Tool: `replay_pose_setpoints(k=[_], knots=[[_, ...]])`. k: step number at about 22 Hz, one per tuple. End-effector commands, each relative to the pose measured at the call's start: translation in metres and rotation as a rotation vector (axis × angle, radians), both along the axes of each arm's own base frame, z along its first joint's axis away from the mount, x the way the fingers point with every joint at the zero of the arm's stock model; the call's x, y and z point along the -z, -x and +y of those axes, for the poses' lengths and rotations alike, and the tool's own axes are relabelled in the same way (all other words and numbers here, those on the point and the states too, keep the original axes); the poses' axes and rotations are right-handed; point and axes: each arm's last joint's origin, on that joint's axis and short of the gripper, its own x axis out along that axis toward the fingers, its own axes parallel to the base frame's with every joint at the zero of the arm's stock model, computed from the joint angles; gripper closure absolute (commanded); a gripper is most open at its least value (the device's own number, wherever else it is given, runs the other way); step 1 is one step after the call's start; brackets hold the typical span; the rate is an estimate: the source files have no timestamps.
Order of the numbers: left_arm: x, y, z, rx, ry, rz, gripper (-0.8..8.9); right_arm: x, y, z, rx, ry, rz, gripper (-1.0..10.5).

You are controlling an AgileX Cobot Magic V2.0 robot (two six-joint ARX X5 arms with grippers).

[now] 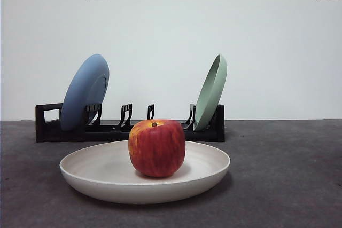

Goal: Take the yellow plate from the plate rack,put the plate on the table,take the apple from the table,put the apple in the plate

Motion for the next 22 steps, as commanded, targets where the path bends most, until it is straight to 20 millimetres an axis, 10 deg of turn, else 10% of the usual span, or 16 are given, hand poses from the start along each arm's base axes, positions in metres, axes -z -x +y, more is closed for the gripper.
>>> replay_pose_setpoints(k=[1,22], knots=[[0.001,0.000,0.000,0.003,-0.009,-0.007,8.16,0.001,-0.001,0.001,0.006,-0.004,0.000,9.5],[-0.018,-0.016,-0.001,-0.161,-0.075,-0.313,8.16,0.001,-0.001,0.001,0.006,-0.005,-0.001,9.5]])
